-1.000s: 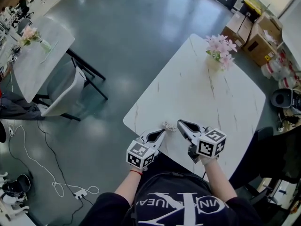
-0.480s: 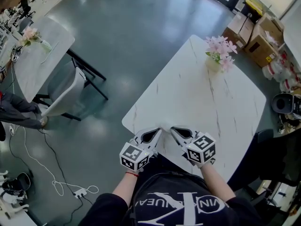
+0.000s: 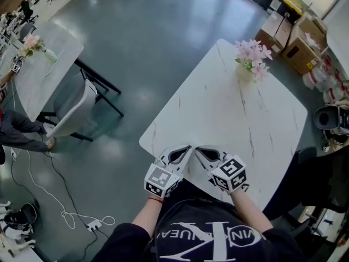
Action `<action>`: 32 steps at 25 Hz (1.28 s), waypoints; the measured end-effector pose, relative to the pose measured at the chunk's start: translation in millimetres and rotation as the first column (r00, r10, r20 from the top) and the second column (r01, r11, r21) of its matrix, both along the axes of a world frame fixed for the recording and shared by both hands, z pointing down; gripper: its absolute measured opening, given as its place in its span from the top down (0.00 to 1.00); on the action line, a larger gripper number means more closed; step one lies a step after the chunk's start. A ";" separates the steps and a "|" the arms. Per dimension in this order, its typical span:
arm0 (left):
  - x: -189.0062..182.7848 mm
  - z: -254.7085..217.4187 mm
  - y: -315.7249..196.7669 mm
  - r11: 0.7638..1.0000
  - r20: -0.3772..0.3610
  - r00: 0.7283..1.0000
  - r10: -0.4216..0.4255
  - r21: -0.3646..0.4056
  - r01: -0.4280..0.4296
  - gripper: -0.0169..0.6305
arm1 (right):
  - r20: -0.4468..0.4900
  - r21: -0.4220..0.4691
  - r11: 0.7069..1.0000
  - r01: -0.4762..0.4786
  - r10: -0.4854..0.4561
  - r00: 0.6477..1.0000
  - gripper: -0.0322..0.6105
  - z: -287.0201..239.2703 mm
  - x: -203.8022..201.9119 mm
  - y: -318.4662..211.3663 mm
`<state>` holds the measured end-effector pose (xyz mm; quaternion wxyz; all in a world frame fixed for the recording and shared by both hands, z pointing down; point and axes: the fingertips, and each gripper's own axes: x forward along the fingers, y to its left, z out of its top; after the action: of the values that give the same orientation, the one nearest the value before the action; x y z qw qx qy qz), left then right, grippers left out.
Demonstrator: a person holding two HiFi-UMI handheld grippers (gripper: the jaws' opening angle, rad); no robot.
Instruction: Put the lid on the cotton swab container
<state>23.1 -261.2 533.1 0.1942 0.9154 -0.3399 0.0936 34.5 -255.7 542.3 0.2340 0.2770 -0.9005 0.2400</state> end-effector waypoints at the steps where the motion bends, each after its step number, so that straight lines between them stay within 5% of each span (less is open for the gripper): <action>1: 1.4 -0.5 0.7 1.000 0.009 1.000 0.007 0.010 -0.007 0.97 | -0.002 0.004 1.000 0.002 -0.002 1.000 0.95 -0.2 0.0 -0.2; 8: 5.8 -1.9 0.8 0.998 0.047 0.998 0.032 0.048 -0.034 0.97 | -0.030 0.033 0.999 0.017 -0.016 0.999 0.95 0.9 -0.7 0.6; 32: 7.7 1.2 3.0 0.997 0.004 0.998 0.067 0.030 -0.067 0.97 | -0.010 0.058 0.998 -0.029 0.029 1.000 0.95 0.5 -0.1 0.8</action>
<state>30.9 -258.3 534.3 0.1765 0.9290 -0.3106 0.0965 34.4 -254.9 542.8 0.2271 0.2979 -0.9017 0.2159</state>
